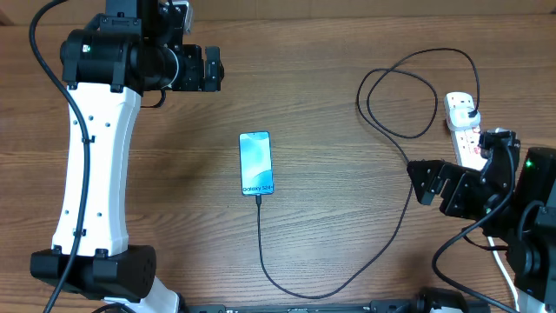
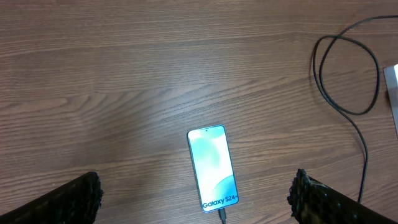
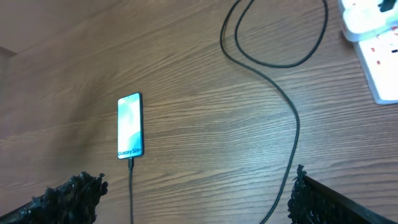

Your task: Plug charger to phone and switch on socket

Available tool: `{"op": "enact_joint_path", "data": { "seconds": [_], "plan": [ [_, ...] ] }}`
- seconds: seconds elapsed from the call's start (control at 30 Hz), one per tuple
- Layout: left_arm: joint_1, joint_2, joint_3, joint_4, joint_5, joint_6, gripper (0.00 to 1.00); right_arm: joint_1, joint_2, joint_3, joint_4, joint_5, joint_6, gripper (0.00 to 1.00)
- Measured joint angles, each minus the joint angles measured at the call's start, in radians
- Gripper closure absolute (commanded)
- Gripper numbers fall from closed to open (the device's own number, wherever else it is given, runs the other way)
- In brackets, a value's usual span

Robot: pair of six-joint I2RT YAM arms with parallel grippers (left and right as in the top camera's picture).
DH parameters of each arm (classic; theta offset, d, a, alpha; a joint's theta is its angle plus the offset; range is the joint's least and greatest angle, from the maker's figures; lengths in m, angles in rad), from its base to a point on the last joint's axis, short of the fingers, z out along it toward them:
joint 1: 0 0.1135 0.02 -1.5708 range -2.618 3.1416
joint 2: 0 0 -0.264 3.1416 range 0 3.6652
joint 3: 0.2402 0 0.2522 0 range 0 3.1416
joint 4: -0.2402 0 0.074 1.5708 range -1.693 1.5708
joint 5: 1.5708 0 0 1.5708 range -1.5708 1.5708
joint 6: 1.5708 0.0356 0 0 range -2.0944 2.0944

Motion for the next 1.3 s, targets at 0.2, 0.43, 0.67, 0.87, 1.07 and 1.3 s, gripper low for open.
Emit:
{"op": "enact_joint_path", "data": {
  "seconds": [0.2, 0.43, 0.67, 0.87, 1.07, 1.3],
  "plan": [
    [0.000, 0.000, 0.000, 0.000, 0.000, 0.000, 0.00, 0.000, 0.000, 0.000, 0.006, 0.056, -0.001, 0.00],
    [0.000, 0.000, 0.000, 0.000, 0.000, 0.000, 0.01, 0.000, 0.000, 0.000, 0.028, 0.093, -0.011, 0.00],
    [0.000, 0.000, 0.000, 0.000, 0.000, 0.000, 0.00, 0.000, -0.003, -0.008, 0.101, 0.103, -0.026, 0.00],
    [0.000, 0.000, 0.000, 0.000, 0.000, 0.000, 0.00, 0.038, -0.082, -0.146, 0.369, 0.135, -0.034, 0.00],
    [0.000, 0.000, 0.000, 0.000, 0.000, 0.000, 0.01, 0.143, -0.266, -0.404, 0.676, 0.187, -0.036, 0.00],
    [0.000, 0.000, 0.000, 0.000, 0.000, 0.000, 0.01, 0.209, -0.496, -0.715, 0.921, 0.244, -0.037, 0.00]
  ]
}}
